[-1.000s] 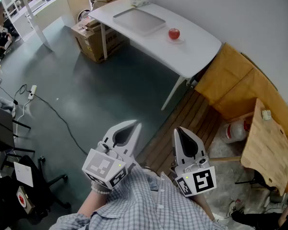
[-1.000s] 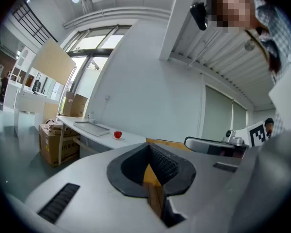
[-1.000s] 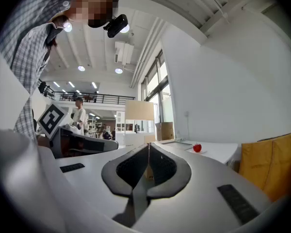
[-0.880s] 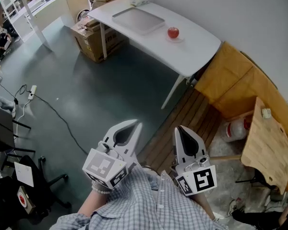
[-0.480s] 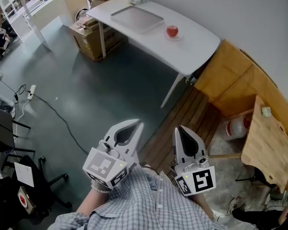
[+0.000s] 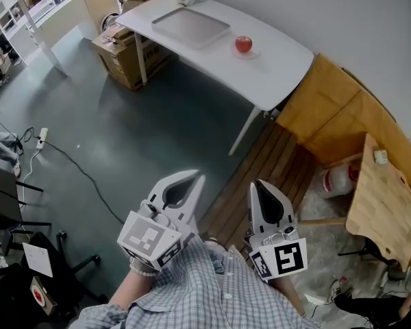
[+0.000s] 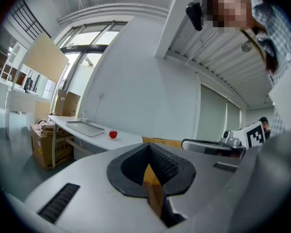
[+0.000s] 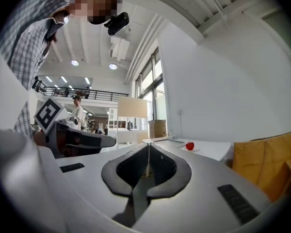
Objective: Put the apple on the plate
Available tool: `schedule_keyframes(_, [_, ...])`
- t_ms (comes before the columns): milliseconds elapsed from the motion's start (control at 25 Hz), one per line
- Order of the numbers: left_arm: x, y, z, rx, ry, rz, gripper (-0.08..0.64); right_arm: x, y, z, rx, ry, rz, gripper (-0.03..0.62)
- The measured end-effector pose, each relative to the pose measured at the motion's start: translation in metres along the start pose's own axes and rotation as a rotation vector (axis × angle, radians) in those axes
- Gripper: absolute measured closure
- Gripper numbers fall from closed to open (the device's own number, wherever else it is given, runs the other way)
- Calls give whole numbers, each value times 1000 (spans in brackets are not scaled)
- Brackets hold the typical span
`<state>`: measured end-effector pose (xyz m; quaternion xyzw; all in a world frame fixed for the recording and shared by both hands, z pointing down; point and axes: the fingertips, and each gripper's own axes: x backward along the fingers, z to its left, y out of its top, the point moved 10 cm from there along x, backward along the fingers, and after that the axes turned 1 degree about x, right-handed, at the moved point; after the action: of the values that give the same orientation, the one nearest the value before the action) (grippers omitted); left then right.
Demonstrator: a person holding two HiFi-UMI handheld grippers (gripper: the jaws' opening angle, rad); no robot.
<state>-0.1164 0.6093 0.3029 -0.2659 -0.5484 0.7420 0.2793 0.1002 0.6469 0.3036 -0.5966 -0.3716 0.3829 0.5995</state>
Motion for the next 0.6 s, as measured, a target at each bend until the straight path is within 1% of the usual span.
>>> schedule_keyframes(280, [-22,6,30,13,13,27,551,-35,-4,-13,-25,1,31,569])
schedule_keyframes(440, [-30,19,58,5,42,28,551,-71,-4,-16,-35,39,52,569])
schedule_keyframes(600, [-32,29,95,7,94,28,551,-117,-3,-19,-21,77,56,569])
